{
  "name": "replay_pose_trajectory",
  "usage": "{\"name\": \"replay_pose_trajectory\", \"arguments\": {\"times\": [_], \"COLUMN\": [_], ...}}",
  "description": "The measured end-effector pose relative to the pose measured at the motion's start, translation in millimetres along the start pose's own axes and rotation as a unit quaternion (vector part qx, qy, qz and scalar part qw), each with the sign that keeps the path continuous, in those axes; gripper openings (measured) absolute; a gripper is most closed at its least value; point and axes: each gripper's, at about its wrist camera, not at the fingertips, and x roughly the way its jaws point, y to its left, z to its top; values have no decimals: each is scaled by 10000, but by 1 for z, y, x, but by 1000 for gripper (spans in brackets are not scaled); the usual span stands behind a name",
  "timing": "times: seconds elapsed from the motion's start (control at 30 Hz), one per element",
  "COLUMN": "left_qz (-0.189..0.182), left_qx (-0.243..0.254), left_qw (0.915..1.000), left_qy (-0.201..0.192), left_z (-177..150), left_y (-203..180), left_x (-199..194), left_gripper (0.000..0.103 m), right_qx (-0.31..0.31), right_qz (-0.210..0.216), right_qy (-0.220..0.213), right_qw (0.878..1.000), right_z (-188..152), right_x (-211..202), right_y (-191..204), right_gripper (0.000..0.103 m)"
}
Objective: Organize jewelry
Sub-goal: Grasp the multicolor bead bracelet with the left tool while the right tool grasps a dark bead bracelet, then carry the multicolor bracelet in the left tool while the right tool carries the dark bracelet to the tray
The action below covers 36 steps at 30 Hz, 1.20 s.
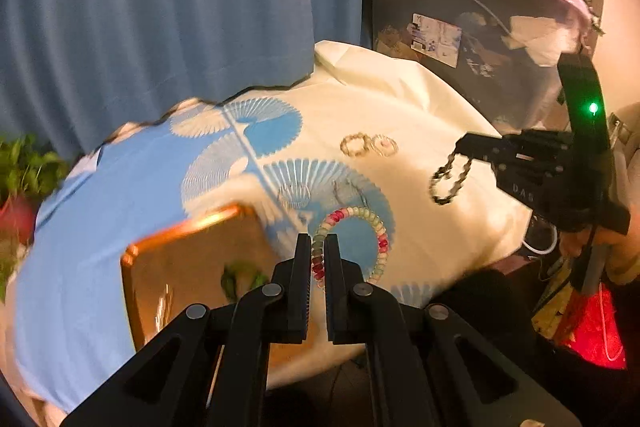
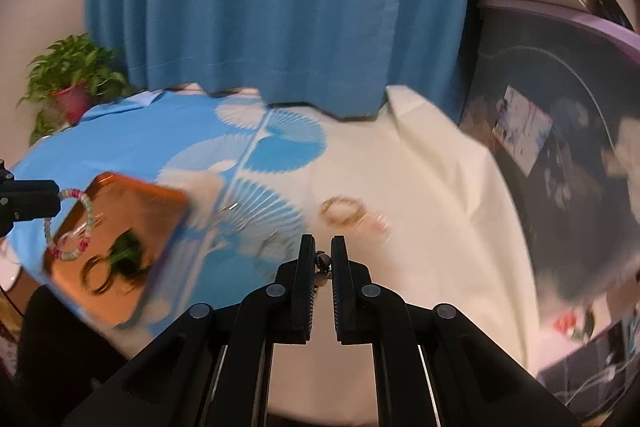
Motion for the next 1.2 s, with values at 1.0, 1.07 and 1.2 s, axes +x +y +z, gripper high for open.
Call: {"name": "replay_pose_trajectory", "arguments": {"times": [1.0,1.07,1.2], "left_qz": [286,331,496], "left_qx": [-1038,-1037,-1060], "left_qw": [9941,9940,9931], "left_qy": [121,99,9], "left_z": [-175,-173,-167], "left_y": [13,17,28], "left_x": [-63,-62,-62], "left_gripper": [4,4,4], "right_qx": [-733,-760,-801], "right_qz": [989,1004,997], "right_qy": [182,216,242], "right_qw": [9922,9918,9915], "right_z": [-142,-142,-136], "right_x": [-112,-109,-103], "right_y": [180,182,185], "right_gripper": [8,8,8]}}
